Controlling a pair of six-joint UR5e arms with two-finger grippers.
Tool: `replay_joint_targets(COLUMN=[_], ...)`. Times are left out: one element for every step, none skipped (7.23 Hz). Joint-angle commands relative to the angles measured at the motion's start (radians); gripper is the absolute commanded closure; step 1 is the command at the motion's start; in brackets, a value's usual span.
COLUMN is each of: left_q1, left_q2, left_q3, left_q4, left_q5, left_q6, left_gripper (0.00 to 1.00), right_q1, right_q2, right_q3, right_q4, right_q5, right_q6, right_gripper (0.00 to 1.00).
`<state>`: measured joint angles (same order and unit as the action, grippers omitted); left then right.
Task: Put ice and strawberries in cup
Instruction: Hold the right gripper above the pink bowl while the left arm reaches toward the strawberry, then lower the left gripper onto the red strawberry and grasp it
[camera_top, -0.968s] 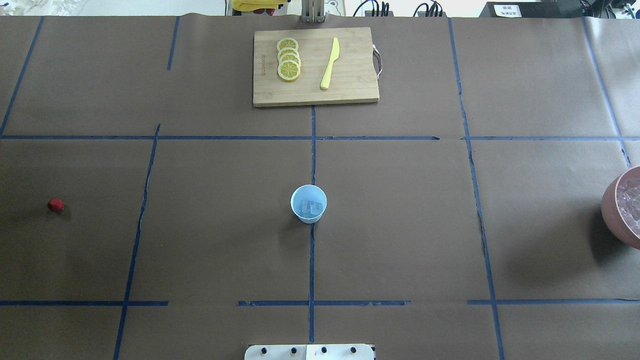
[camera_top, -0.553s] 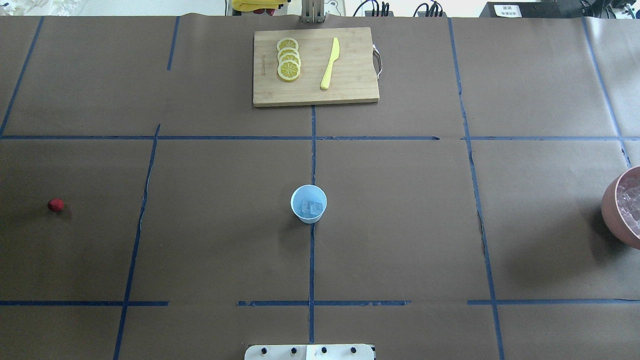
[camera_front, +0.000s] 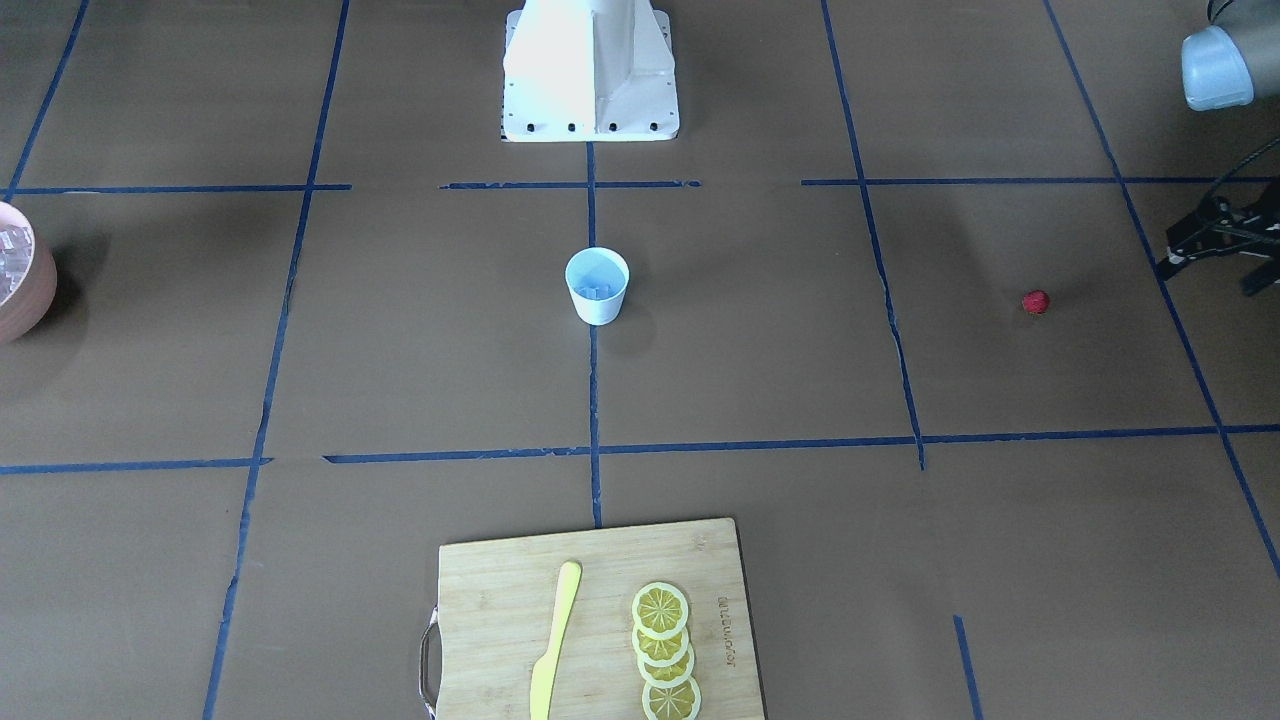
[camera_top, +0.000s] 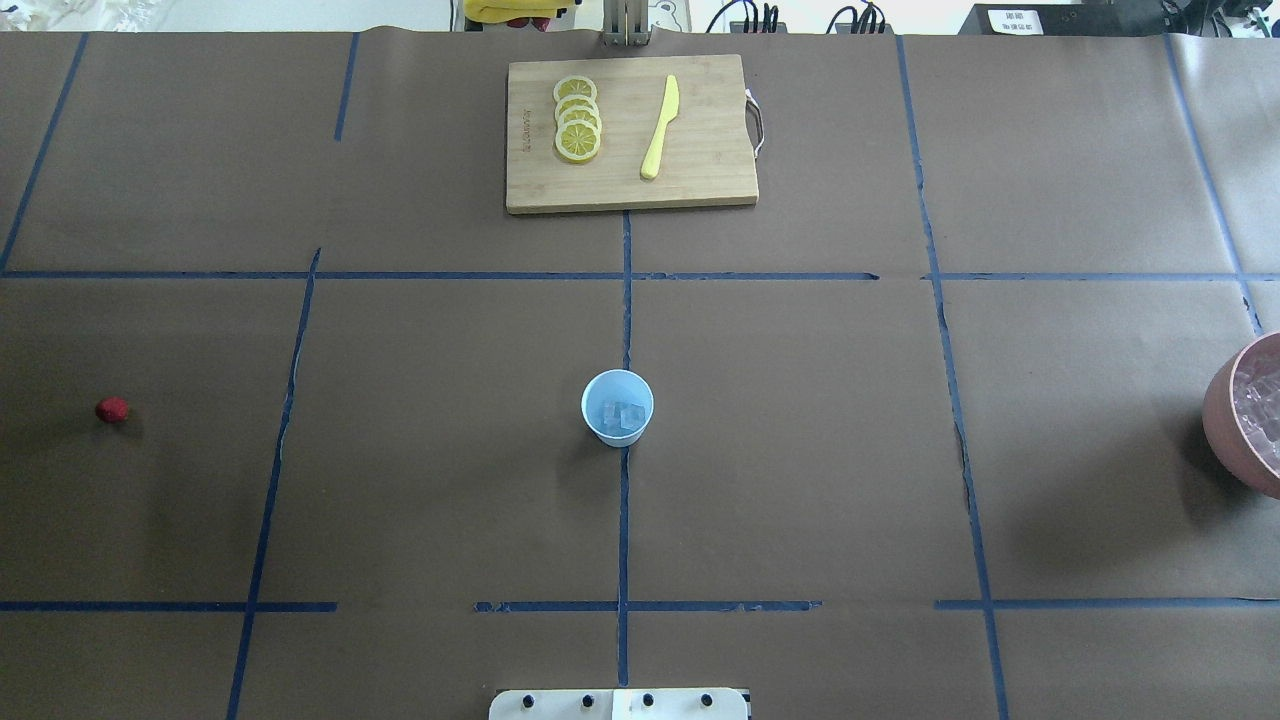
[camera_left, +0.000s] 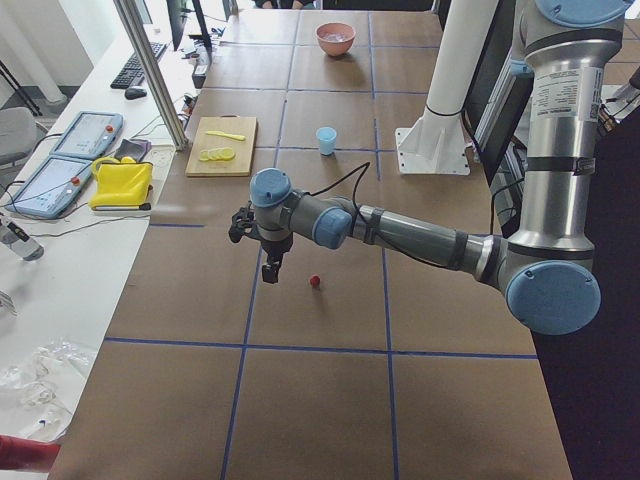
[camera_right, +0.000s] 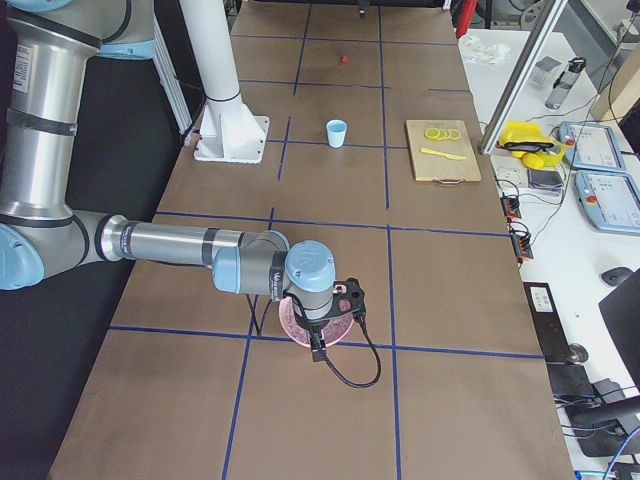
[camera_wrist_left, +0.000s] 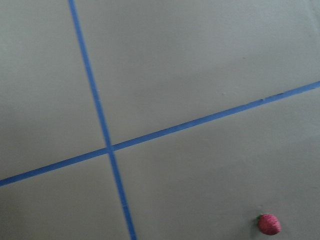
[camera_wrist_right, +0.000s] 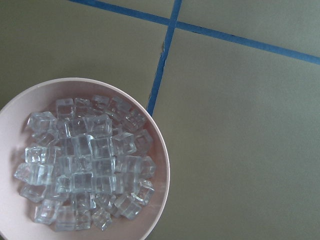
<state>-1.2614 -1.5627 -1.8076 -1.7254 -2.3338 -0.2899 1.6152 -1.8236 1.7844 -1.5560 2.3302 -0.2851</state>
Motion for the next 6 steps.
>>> replay_joint_targets(left_q1=[0.117,0.178,0.239,0.291,0.316,0.335], left_q2=[0.051,0.081,0.095,0.095,0.093,0.093], left_q3=[0.008,0.016,0.052,0.113,0.160,0.174], left_q4=[-0.169,-0.283,-0.387,-0.492,-0.544,-0.553], left_q5=[0.060,0.076,0.141,0.199,0.214,0.215], left_q6=[-0.232,-0.353,-0.444,-0.506,-0.517,-0.518], left_gripper=[0.00,0.00,0.00,0.00,0.00,0.00], right_q1=[0.000,0.000,0.000,0.000,0.000,0.000], right_q2=[-0.002,-0.003,-0.003,-0.003,-0.003,-0.003], right_q3=[-0.008,-0.010,-0.010,-0.010,-0.010,-0.010], right_q4=[0.001,0.001,0.001,0.002,0.002,0.002], right_q5=[0.000,0.000,0.000,-0.002,-0.002,-0.002], right_q6=[0.000,0.000,-0.002,-0.003,-0.002,-0.003], right_gripper=[0.01,0.01,0.01,0.01,0.01,0.01])
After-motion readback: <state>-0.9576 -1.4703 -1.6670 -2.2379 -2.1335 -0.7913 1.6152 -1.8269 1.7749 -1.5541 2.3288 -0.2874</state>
